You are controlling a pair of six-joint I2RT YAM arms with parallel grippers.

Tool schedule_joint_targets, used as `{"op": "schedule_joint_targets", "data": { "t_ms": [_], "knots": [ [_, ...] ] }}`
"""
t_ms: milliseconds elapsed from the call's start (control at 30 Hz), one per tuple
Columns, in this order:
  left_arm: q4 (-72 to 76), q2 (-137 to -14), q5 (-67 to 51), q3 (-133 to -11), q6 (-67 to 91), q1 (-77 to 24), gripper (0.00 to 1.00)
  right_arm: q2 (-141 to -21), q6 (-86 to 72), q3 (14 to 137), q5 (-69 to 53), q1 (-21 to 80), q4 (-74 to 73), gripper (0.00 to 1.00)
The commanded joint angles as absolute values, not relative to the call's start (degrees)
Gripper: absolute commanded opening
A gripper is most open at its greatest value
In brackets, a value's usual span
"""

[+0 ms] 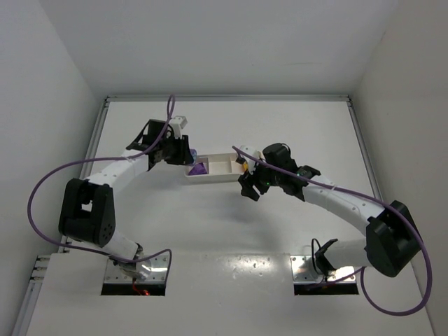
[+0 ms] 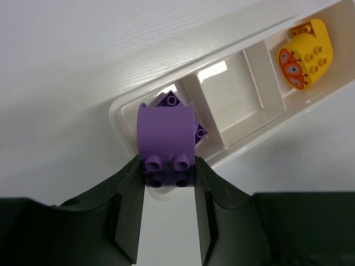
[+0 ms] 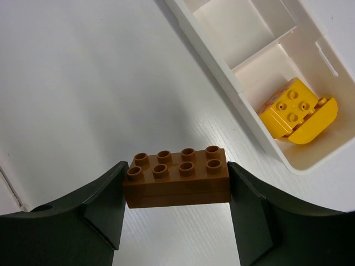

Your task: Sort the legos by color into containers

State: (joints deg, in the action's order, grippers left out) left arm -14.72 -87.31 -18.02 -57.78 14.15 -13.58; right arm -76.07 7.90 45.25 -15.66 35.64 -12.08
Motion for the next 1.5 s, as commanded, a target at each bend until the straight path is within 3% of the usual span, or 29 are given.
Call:
{"op": "schedule_joint_targets", "data": {
  "t_ms": [0, 33, 233, 367, 500, 533, 667, 1067, 1300, 1467],
  "knots": [
    [-14.24, -87.1, -17.41, -57.3, 14.41, -14.33, 0.33, -76.11, 7.38, 47.81, -16.88, 35.33, -9.67, 0.0],
    [-14.24, -87.1, -17.4, -56.7, 14.41, -14.33, 0.42, -76.11, 7.38, 47.81, -16.88, 35.33, -9.67, 0.0],
    [-13.71, -87.1, -16.0, -55.55, 14.94, -14.33, 0.67, -76.11, 7.38, 47.81, -16.35, 35.33, -9.67, 0.0],
    [-13.71, -87.1, -16.0, -55.02, 14.94, -14.33, 0.8, -76.64, 7.38, 48.34, -17.04, 35.33, -9.67, 0.0],
    [-12.05, -85.44, -24.66, -55.55, 15.46, -13.11, 0.79, -77.26, 8.87, 50.45, -19.85, 35.94, -10.2, 0.0],
    [-10.91, -85.43, -34.79, -55.55, 16.16, -13.1, 0.77, -77.86, 9.92, 51.06, -20.56, 35.95, -10.2, 0.0],
    [-0.2, -83.15, -55.26, -50.81, 24.06, -13.88, 0.73, -80.41, 12.65, 53.95, -25.56, 36.47, -10.8, 0.0],
    [1.41, -81.91, -59.67, -48.69, 25.22, -15.64, 0.73, -84.02, 17.4, 56.87, -28.04, 39.99, -11.87, 0.0],
    [1.41, -83.14, -58.01, -48.08, 26.27, -17.4, 0.8, -85.08, 17.4, 59.06, -26.28, 41.65, -11.87, 0.0],
    [1.93, -83.76, -58.01, -48.08, 26.81, -17.93, 0.8, -86.22, 17.4, 60.29, -24.35, 42.71, -11.87, 0.0]
  ]
}}
